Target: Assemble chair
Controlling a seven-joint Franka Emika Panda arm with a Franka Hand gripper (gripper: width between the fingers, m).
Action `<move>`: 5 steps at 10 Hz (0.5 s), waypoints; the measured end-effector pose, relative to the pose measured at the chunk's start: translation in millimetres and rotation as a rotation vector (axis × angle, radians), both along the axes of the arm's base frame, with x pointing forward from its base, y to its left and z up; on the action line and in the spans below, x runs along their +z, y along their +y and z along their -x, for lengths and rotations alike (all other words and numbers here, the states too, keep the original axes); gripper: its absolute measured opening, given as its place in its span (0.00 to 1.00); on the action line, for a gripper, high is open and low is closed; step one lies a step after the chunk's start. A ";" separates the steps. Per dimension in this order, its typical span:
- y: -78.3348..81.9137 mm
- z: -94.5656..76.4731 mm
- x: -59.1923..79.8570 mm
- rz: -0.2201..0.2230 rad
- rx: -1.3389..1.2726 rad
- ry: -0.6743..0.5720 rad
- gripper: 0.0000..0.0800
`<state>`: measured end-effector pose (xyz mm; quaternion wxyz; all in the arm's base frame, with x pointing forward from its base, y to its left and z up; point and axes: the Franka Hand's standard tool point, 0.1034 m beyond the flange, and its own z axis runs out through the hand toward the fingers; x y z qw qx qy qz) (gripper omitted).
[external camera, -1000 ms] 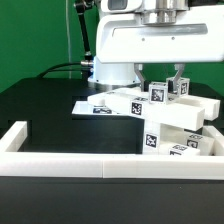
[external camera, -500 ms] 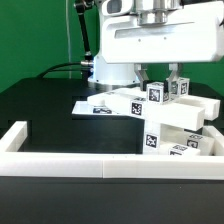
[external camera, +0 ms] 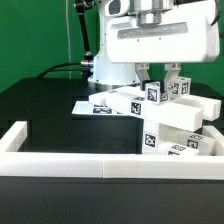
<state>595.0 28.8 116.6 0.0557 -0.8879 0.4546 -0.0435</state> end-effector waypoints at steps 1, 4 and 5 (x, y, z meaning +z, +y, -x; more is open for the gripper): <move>-0.4 0.4 0.0 -0.004 -0.031 0.004 0.36; -1.8 3.8 0.1 -0.021 -0.150 0.024 0.36; -2.0 4.3 -0.1 -0.024 -0.171 0.027 0.36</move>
Offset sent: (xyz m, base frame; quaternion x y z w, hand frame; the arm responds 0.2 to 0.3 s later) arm -0.0012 -0.0008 -0.0006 0.0008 0.0017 0.1329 0.9911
